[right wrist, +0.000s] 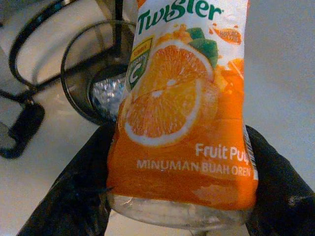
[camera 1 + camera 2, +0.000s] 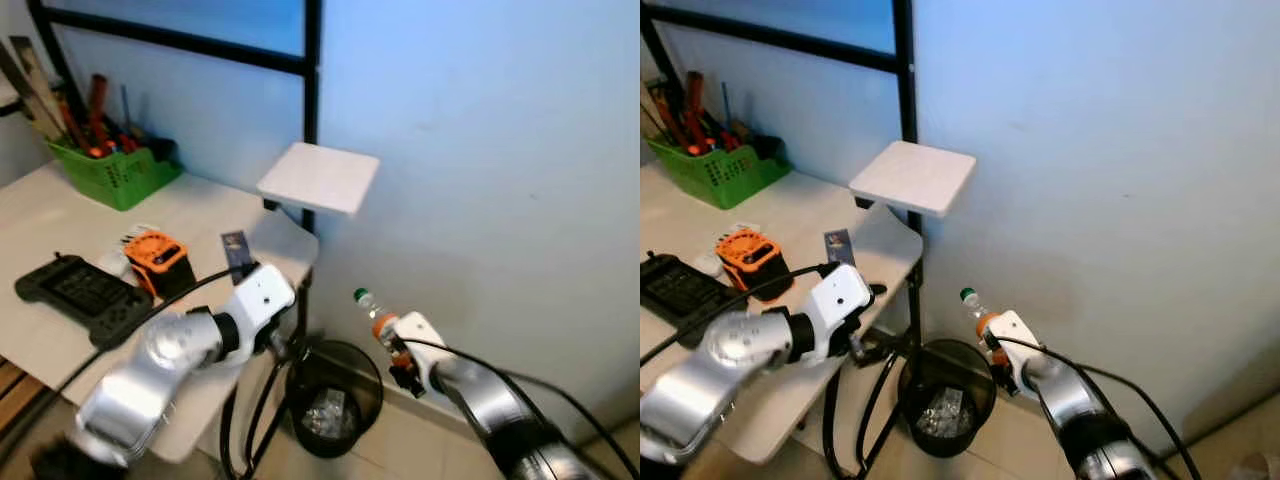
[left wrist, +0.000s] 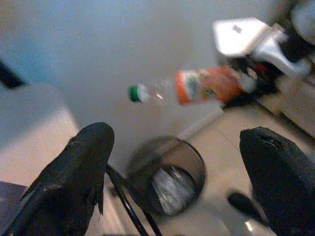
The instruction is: Clean up the room
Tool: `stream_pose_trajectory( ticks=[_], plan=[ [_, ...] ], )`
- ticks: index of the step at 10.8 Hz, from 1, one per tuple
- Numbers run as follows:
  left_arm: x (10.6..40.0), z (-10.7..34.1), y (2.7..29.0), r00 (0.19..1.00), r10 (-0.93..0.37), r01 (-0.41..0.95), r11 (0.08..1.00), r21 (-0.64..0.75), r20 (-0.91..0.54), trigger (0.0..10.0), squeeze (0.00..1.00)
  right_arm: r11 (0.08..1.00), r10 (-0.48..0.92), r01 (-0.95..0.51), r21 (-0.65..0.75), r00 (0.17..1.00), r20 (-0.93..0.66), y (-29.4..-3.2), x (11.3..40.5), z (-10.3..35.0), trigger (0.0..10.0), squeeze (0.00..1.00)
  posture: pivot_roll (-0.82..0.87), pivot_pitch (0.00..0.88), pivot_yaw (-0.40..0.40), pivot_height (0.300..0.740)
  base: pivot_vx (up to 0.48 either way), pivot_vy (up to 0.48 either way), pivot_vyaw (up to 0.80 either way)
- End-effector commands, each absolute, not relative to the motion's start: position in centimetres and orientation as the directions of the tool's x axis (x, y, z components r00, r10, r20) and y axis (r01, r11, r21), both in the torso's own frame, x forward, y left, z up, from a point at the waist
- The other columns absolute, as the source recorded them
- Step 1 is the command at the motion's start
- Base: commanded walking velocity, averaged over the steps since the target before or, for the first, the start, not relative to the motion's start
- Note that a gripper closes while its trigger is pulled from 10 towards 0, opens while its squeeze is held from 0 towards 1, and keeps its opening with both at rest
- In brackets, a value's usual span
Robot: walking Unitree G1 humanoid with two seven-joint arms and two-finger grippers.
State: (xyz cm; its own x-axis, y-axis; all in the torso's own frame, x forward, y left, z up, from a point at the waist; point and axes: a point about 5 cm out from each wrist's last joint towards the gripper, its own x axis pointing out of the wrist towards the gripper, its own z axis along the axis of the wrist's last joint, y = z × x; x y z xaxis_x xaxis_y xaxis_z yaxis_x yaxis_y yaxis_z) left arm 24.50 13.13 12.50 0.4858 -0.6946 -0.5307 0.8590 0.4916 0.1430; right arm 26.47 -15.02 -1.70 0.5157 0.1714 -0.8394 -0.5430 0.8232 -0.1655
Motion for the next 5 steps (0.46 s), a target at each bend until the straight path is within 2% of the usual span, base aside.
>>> stream_pose_trajectory(
  ticks=[1,3,5],
  plan=[
    [24.6,12.6,13.0,0.446,-0.703,0.880,0.458,0.127,-0.554,10.0,0.00,0.811,0.174,-0.557,-0.178,0.520,-0.836,-14.7,26.8,-1.6,10.0,0.00,-0.01,0.000,-0.021,0.740,0.000,0.000,0.00],
    [24.8,12.8,13.1,0.362,-0.694,0.915,0.391,0.096,-0.622,10.0,0.00,0.793,0.170,-0.579,-0.192,0.512,-0.842,-14.2,27.3,-1.9,10.0,0.00,-0.01,0.000,-0.024,0.740,0.000,0.000,0.00],
    [25.8,12.9,13.9,0.364,-0.621,0.915,0.379,0.142,-0.694,10.0,0.00,0.785,0.182,-0.595,-0.173,0.489,-0.853,-13.2,27.5,-2.3,10.0,0.00,-0.01,0.000,-0.024,0.740,0.000,0.000,0.00]
  ],
)
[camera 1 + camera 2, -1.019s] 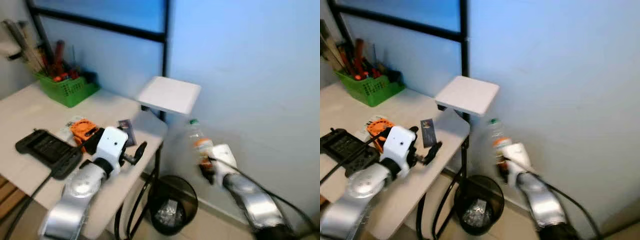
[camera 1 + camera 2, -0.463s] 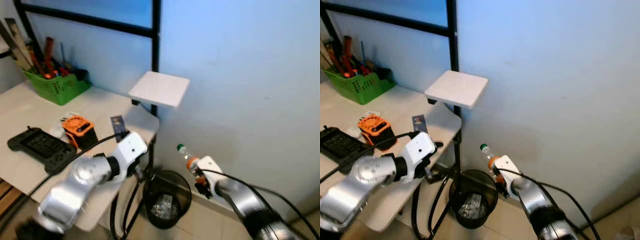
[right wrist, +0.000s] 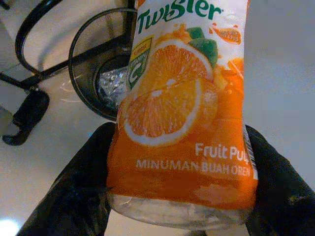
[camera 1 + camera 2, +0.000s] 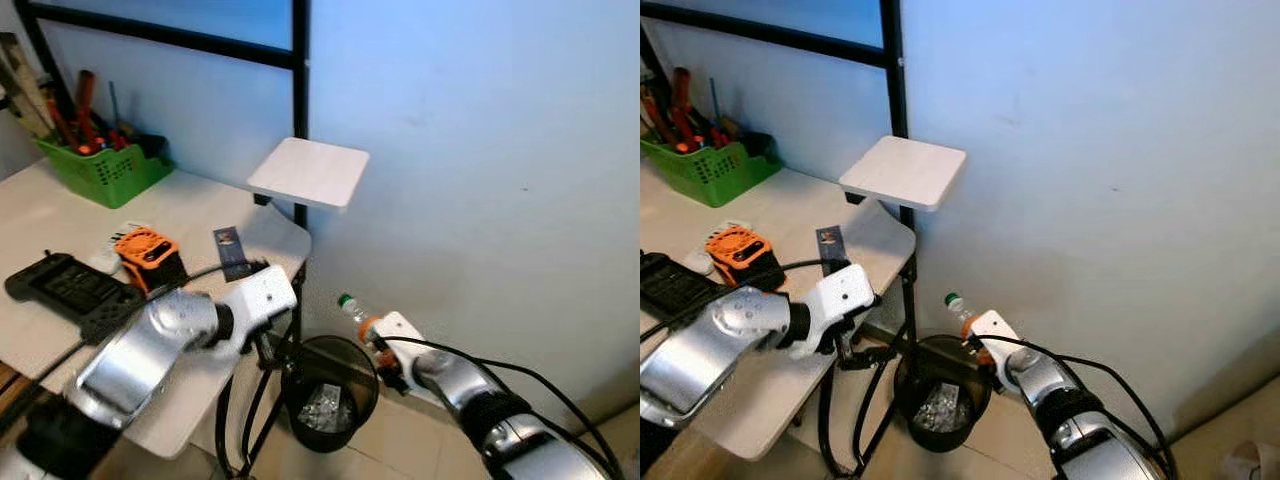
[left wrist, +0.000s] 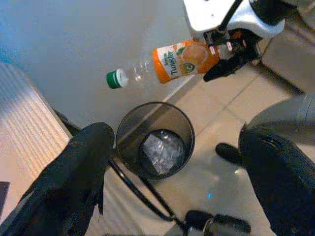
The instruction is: Clean up the room
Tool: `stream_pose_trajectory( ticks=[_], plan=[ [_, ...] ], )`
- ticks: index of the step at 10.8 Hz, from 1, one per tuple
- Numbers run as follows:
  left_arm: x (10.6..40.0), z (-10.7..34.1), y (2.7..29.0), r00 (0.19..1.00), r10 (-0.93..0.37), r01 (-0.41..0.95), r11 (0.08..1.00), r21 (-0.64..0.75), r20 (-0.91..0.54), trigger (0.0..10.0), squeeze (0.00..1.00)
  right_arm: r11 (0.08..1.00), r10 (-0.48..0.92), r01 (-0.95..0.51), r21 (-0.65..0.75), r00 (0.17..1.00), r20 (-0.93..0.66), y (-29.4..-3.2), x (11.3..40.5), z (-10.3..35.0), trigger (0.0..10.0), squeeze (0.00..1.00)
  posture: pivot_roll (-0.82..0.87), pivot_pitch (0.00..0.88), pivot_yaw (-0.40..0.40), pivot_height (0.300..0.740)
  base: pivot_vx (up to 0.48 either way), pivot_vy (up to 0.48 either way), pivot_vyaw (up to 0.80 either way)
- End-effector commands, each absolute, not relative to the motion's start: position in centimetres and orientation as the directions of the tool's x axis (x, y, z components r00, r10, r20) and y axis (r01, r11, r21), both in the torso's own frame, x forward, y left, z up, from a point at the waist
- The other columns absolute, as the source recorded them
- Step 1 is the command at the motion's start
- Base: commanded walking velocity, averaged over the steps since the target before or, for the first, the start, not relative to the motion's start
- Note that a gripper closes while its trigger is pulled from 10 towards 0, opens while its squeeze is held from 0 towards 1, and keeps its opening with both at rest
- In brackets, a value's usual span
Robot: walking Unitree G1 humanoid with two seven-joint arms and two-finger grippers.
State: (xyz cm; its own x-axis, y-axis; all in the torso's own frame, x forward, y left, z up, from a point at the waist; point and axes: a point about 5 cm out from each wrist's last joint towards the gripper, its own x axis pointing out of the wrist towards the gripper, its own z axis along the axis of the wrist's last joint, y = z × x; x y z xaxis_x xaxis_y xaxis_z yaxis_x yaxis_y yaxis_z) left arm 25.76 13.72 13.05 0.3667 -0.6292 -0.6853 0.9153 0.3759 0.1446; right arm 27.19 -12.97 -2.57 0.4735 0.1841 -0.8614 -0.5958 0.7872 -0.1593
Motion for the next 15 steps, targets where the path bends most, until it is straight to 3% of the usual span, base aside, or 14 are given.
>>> stream_pose_trajectory(
  ticks=[1,2,3,4,10,11,13,15],
  plan=[
    [26.0,12.9,14.1,0.367,-0.601,0.914,0.375,0.155,-0.710,10.0,0.00,0.779,0.184,-0.603,-0.170,0.480,-0.858,-12.9,27.5,-2.4,10.0,0.00,-0.01,0.000,-0.026,0.740,0.000,0.000,0.00],
    [26.1,13.0,14.2,0.374,-0.586,0.911,0.378,0.166,-0.719,10.0,0.00,0.779,0.192,-0.606,-0.162,0.476,-0.858,-12.6,27.5,-2.5,10.0,0.00,-0.01,0.000,-0.029,0.740,0.000,0.000,0.00],
    [26.2,13.0,14.2,0.373,-0.583,0.911,0.377,0.167,-0.722,10.0,0.00,0.781,0.198,-0.605,-0.156,0.476,-0.857,-12.4,27.6,-2.4,10.0,0.21,0.00,0.000,-0.031,0.740,0.000,0.000,0.00],
    [26.2,13.0,14.2,0.367,-0.585,0.913,0.374,0.161,-0.723,10.0,0.00,0.795,0.225,-0.591,-0.134,0.493,-0.840,-11.6,28.0,-2.1,10.0,1.00,0.00,0.000,-0.031,0.740,0.000,0.000,0.00],
    [26.1,13.2,14.0,0.377,-0.604,0.907,0.394,0.148,-0.702,10.0,0.00,0.803,0.322,-0.595,-0.032,0.479,-0.816,-9.6,27.6,-2.2,10.0,1.00,0.00,0.000,-0.033,0.740,0.000,0.000,0.00],
    [26.8,13.6,13.3,0.497,-0.618,0.846,0.502,0.181,-0.610,10.0,0.00,0.842,0.366,-0.539,0.019,0.546,-0.754,-10.0,28.1,-1.6,10.0,1.00,0.00,0.000,-0.032,0.740,0.000,0.000,0.00],
    [26.9,13.4,12.1,0.644,-0.608,0.744,0.639,0.195,-0.464,10.0,0.00,0.903,0.328,-0.429,-0.014,0.711,-0.623,-12.9,28.6,0.3,10.0,1.00,-0.03,0.000,-0.024,0.740,0.000,0.000,0.00],
    [25.5,12.6,9.7,0.672,-0.641,0.728,0.664,0.171,-0.369,10.0,0.00,0.963,0.176,-0.256,-0.088,0.840,-0.513,-16.5,27.3,2.9,10.0,1.00,-0.07,0.000,-0.013,0.740,0.000,0.000,-0.78]
  ],
)
